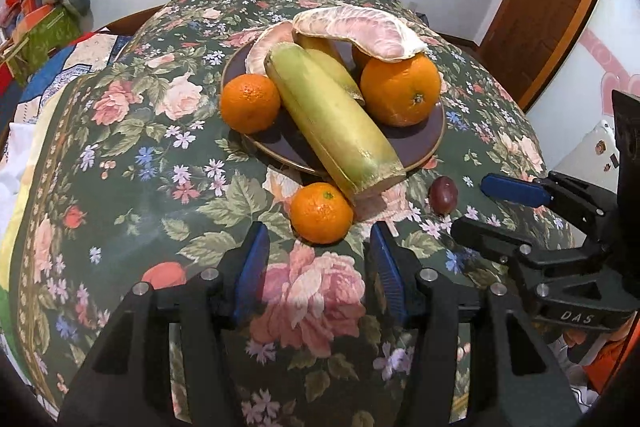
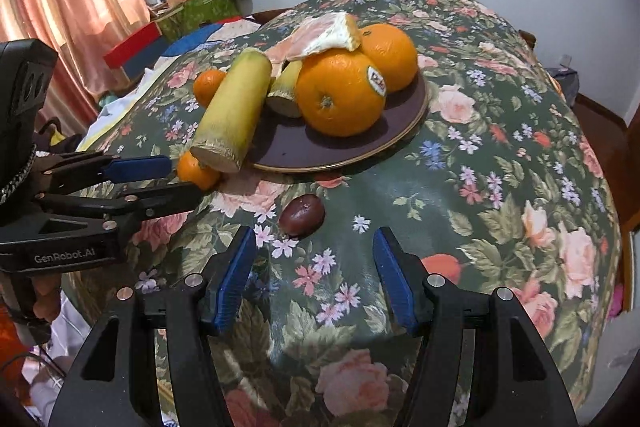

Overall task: Organize fruits
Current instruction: 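Grasp the dark red grape with the right tool while the left tool grasps another mandarin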

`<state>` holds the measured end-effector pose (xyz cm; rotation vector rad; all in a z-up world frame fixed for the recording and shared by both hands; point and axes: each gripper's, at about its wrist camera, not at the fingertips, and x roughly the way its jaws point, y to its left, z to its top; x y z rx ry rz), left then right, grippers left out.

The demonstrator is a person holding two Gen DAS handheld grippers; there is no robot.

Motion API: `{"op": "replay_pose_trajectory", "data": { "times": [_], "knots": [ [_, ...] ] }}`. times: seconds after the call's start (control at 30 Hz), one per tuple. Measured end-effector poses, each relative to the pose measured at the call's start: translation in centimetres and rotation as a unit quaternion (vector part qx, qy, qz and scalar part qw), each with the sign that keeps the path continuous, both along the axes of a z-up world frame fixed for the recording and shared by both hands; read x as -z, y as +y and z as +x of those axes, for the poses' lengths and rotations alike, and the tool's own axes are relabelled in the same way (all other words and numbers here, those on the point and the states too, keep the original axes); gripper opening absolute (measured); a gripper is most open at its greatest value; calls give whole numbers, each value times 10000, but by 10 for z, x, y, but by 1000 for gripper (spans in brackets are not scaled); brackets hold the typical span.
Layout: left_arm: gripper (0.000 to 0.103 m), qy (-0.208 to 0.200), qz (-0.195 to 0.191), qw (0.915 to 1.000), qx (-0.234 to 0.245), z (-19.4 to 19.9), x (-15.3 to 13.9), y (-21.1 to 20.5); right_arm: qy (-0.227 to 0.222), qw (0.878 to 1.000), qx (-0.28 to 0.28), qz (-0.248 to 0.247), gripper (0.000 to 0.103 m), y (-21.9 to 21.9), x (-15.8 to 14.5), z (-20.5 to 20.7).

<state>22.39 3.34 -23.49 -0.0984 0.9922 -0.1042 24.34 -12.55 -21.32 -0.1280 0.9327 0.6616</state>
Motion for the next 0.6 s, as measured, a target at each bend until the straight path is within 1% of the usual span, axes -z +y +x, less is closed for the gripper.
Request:
{"op": "replay_pose_trajectory", "data": {
  "times": [0.07,0.2,0.27,0.33,0.4,0.47,0.6],
  "knots": [
    [46,25,-13,10000,20,3,3,0,-20,10000,-31,-3,52,2,1,0],
    [43,-13,-6,10000,45,8,4,-1,-24,9999,-98,13,43,6,1,2],
    [34,-18,-28,10000,71,10,5,-3,-25,9999,-122,20,38,8,2,3],
    [34,-27,-6,10000,58,10,5,-3,-25,9999,-151,27,29,10,2,3],
    [34,-27,-36,10000,43,10,5,-3,-17,9998,-185,38,23,11,3,4],
    [34,-29,-52,10000,33,9,4,-1,23,9997,-209,81,21,11,2,4],
    [34,-57,-40,10000,0,2,1,3,18,9997,-216,122,19,10,-2,2]
  ]
}}
